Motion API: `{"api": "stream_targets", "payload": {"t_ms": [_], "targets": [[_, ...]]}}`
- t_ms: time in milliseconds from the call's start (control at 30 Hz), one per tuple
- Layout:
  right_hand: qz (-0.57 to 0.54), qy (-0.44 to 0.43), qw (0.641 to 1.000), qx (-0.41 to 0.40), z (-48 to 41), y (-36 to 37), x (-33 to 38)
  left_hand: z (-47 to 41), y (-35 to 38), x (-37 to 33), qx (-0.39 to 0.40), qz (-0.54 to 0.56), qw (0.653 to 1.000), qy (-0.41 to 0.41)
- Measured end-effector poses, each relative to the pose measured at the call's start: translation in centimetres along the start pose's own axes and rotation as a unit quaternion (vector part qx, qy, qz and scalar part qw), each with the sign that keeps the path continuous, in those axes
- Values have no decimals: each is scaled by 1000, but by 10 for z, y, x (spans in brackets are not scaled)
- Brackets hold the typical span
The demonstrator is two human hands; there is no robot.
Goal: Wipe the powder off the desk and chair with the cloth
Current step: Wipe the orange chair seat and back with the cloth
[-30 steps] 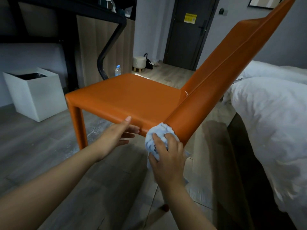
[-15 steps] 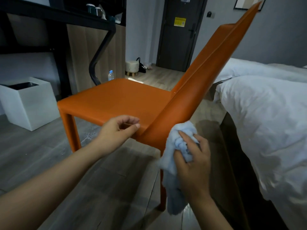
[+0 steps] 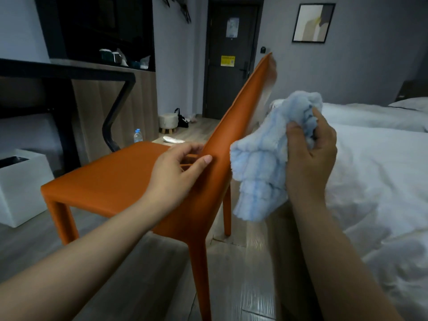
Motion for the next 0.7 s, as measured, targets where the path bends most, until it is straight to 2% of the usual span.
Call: {"api": "stream_targets", "payload": {"t_ms": [100, 300, 500, 700], "targets": [[-16, -6, 1000, 7, -29, 8, 6, -1, 5, 3, -44, -20, 999, -1], [-46, -1, 998, 39, -56, 36, 19, -11, 8, 13, -61, -32, 997, -26], [-60, 17, 997, 49, -43, 53, 6, -10, 11, 19, -76, -1, 997, -24], [-62, 69, 991, 95, -4, 58, -38, -9, 11, 22, -79, 6, 997, -12]]}}
Point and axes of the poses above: each hand's wrist, its own z-axis away from the middle knuckle, its own y-axis out of the palm, x = y × z, the point moved 4 cm from there along -z, towards the middle knuckle, and after that the axes turned 6 degrees about z, right-handed, at the moved point
